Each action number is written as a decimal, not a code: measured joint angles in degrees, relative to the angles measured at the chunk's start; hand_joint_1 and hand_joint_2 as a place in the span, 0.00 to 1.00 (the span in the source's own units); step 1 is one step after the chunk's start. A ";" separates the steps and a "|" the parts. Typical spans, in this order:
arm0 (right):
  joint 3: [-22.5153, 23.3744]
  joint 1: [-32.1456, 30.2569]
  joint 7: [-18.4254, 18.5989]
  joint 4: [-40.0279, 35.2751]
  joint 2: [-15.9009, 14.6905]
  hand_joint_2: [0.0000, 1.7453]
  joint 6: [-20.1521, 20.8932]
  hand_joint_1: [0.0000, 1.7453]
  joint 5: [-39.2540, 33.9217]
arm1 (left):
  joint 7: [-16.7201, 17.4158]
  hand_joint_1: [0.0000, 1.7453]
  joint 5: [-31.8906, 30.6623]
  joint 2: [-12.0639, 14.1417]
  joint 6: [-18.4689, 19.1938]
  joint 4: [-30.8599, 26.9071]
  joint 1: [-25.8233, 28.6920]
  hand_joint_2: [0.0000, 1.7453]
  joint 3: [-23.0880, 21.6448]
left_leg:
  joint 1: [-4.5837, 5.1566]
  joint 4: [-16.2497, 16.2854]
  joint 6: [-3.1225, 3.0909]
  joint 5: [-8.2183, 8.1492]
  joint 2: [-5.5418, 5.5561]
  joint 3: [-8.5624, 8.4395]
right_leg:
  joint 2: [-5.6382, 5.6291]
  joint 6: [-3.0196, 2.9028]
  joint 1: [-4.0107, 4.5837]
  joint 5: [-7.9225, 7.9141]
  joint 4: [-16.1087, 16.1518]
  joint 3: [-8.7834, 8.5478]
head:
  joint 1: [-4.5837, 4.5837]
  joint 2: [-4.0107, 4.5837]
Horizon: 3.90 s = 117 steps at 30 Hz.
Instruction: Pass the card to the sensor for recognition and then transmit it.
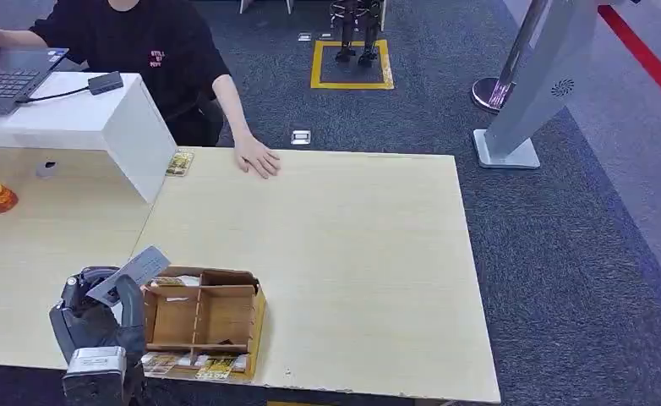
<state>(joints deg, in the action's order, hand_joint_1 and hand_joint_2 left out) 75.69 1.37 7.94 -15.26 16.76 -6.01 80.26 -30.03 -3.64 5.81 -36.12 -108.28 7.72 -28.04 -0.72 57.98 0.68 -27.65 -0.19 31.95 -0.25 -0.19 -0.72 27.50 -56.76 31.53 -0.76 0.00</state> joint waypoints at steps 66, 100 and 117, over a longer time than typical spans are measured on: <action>4.37 -0.14 -0.48 -4.94 2.71 0.00 0.33 0.00 5.62 | 15.13 1.00 12.21 -24.37 29.17 3.56 7.66 1.00 65.37 | -0.01 -0.04 0.02 -0.02 0.10 0.00 | 0.08 -0.01 0.00 0.06 0.00 -0.04 | -0.02 0.00; 1.94 0.65 0.00 -0.70 -0.76 0.00 -0.02 0.00 8.48 | 15.87 1.00 15.60 -11.97 24.22 22.94 -1.41 1.00 57.22 | -0.04 -0.03 0.02 0.00 0.09 -0.03 | 0.07 -0.04 0.00 0.04 0.00 -0.02 | -0.02 0.00; 0.79 0.74 0.00 0.70 -1.94 0.00 0.02 0.00 8.92 | 16.39 1.00 15.27 -8.79 26.22 30.42 -2.85 1.00 49.68 | -0.03 -0.02 0.01 0.00 0.10 -0.01 | 0.07 -0.04 0.00 0.03 0.00 -0.01 | 0.00 0.00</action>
<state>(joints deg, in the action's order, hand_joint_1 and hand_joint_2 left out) 76.48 2.10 7.94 -14.56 14.82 -5.99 89.18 -13.64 11.63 -2.97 -9.90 -77.85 4.88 21.64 -0.75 57.96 0.70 -27.64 -0.09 31.94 -0.18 -0.24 -0.72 27.53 -56.76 31.52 -0.76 0.00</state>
